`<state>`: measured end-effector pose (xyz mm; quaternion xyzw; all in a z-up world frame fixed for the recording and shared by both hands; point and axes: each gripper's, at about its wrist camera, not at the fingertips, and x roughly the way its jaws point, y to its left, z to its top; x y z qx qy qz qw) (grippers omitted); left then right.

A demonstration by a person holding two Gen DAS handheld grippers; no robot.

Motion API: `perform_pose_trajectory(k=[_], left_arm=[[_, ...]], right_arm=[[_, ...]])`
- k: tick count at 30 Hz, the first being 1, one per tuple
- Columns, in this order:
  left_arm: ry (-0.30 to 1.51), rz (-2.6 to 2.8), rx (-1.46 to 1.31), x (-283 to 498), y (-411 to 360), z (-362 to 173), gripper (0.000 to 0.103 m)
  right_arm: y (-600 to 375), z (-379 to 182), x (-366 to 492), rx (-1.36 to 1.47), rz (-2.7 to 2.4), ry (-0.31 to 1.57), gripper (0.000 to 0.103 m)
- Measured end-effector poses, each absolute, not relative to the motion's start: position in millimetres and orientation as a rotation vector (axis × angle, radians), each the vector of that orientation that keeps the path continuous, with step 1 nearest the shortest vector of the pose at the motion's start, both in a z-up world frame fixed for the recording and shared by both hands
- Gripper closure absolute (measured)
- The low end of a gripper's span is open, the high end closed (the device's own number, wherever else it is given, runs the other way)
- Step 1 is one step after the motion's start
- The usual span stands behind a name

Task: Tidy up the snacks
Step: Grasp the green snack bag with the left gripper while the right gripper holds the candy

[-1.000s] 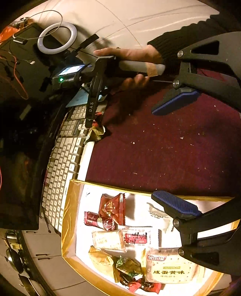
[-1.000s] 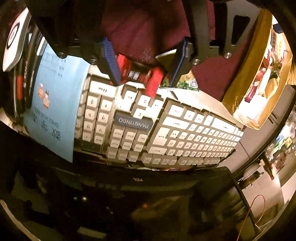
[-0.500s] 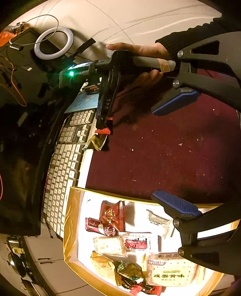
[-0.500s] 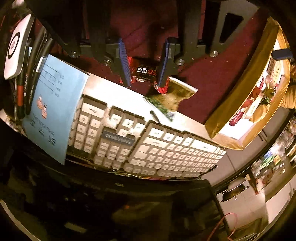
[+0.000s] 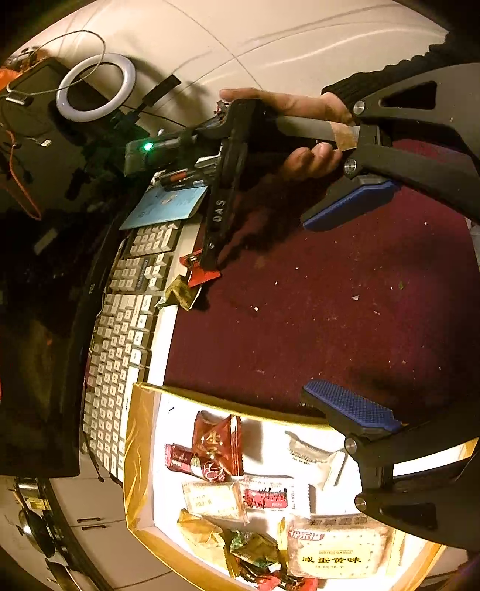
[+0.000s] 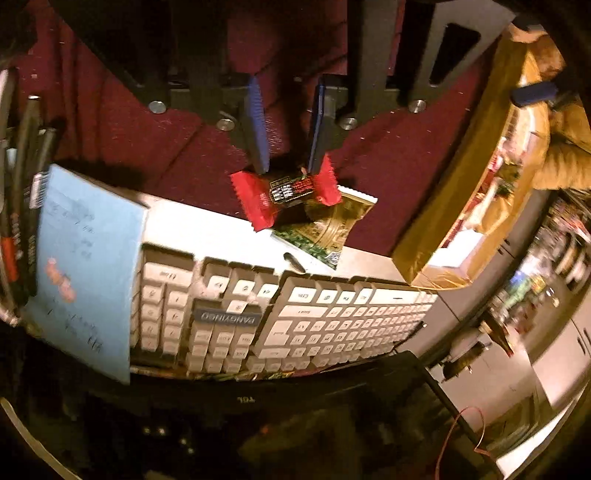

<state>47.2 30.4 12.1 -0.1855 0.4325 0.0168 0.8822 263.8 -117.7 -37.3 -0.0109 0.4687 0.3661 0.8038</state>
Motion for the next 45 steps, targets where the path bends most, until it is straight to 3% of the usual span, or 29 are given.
perform_pose_trajectory(k=[2, 4, 6, 9, 11, 12, 13, 19, 25, 27, 30, 35, 39, 45], left_arm=[[0.903, 0.035, -0.387, 49, 29, 11, 0.020], [0.904, 0.034, -0.385, 50, 28, 11, 0.020], [0.905, 0.034, -0.384, 51, 28, 11, 0.020], [0.909, 0.031, -0.376, 53, 25, 11, 0.020], [0.909, 0.035, -0.370, 53, 24, 11, 0.020], [0.906, 0.033, -0.375, 53, 24, 11, 0.020], [0.906, 0.032, -0.377, 53, 24, 11, 0.020], [0.904, 0.025, -0.356, 63, 22, 16, 0.020], [0.900, 0.013, -0.294, 103, 18, 30, 0.020], [0.919, 0.020, -0.279, 123, 20, 30, 0.020], [0.953, 0.045, -0.294, 149, 34, 26, 0.020], [0.970, 0.057, -0.337, 166, 45, 20, 0.020], [0.989, 0.067, -0.306, 185, 42, 19, 0.020], [1.016, 0.087, -0.274, 222, 40, 9, 0.020]], right_arm=[[-120, -37, 266, 0.006, 0.801, 1.014, 0.074], [-123, -35, 266, 0.037, 0.811, 1.013, 0.055], [-123, -35, 271, 0.068, 0.795, 1.020, 0.049], [-121, -36, 275, 0.104, 0.786, 1.021, 0.049], [-114, -37, 270, 0.023, 0.751, 1.004, 0.068], [-111, -37, 268, -0.015, 0.728, 0.990, 0.083], [-109, -36, 266, -0.041, 0.714, 0.978, 0.088], [-119, -30, 264, -0.013, 0.735, 0.961, 0.098], [-133, -18, 265, 0.035, 0.751, 0.933, 0.097], [-140, -23, 272, 0.087, 0.731, 0.965, 0.090], [-147, -32, 283, 0.178, 0.727, 1.009, 0.065], [-136, -38, 284, 0.157, 0.719, 1.010, 0.065], [-120, -35, 273, 0.040, 0.670, 0.952, 0.075], [-154, -16, 279, 0.169, 0.623, 0.867, 0.076]])
